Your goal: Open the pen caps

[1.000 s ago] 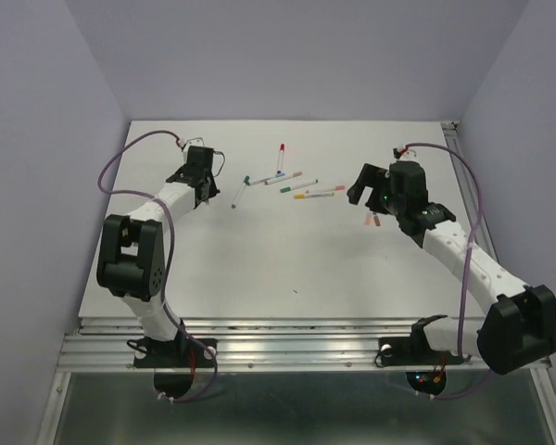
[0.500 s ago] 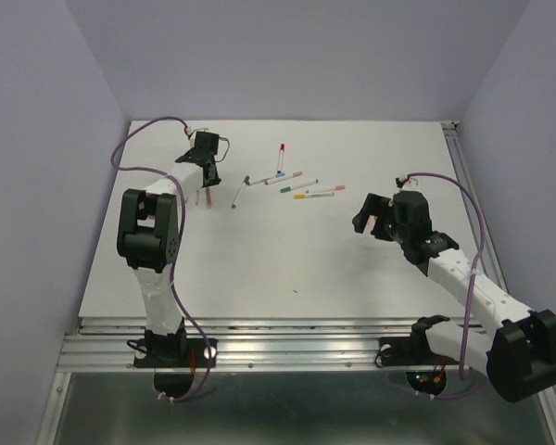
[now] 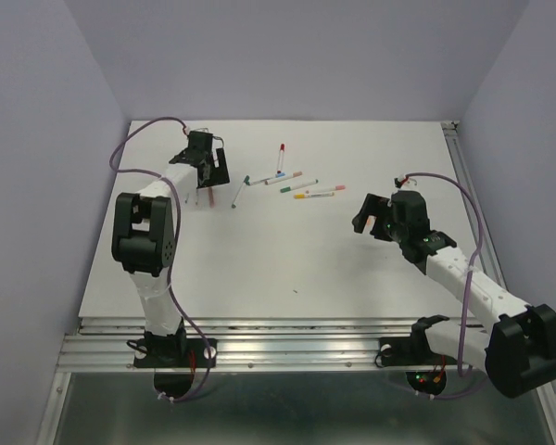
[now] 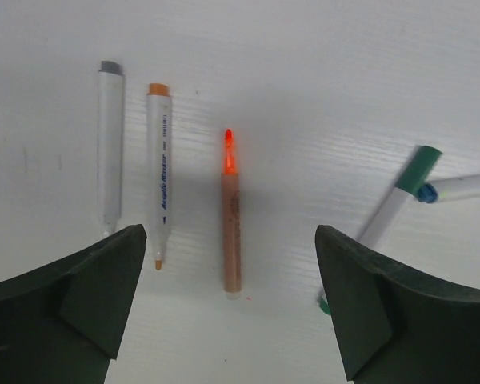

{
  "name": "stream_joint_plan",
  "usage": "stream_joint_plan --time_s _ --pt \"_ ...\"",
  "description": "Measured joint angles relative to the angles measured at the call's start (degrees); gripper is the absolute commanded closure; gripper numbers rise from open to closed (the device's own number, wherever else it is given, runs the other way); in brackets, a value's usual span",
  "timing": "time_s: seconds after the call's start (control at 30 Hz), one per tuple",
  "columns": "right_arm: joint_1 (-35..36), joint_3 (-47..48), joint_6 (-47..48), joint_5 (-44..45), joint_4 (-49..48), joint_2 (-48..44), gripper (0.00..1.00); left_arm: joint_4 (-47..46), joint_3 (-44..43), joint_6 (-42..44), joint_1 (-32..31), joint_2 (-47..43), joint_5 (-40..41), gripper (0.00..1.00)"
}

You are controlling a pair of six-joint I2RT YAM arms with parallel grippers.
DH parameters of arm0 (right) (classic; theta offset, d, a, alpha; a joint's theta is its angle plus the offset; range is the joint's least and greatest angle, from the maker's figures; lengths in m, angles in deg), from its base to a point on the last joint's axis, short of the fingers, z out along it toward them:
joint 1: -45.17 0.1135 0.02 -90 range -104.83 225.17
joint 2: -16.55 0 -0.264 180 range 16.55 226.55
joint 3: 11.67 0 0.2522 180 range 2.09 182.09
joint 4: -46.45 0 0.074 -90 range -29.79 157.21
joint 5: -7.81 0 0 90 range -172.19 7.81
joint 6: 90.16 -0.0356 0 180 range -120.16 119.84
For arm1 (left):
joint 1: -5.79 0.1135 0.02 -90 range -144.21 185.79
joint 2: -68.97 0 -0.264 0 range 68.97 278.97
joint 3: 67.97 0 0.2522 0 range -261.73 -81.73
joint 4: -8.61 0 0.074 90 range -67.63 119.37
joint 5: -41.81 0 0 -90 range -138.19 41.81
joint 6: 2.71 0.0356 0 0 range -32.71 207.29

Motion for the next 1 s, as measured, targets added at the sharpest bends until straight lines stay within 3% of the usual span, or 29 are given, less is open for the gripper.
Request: stream_joint_plan --time_s 0.23,0.43,0.77,0.87,1.0 --pt "0.0 -0.3 0.0 -0.2 -1.2 0.0 0.0 -5.3 5.8 3.5 0.0 -7.5 -14.4 0.01" --pt "0.0 -0.9 0.0 -1.0 -1.5 0.0 0.0 -7.5 6.0 7.5 -0.4 -6.8 -23.2 0.01" --pt "0.0 -0.9 0.0 -1.2 -1.4 0.9 0.0 -4.7 4.4 11.1 -4.4 1.0 -20.5 0.02" --pt "0.0 -0.9 0.0 -1.0 -1.4 0.9 0.0 -3.1 2.1 11.5 -5.6 3.1 -18.0 0.11" --pt "0.0 -0.9 0.0 -0.9 -1.4 0.9 0.0 -2.2 -1.5 12.4 -6.6 6.1 -15.6 0.31"
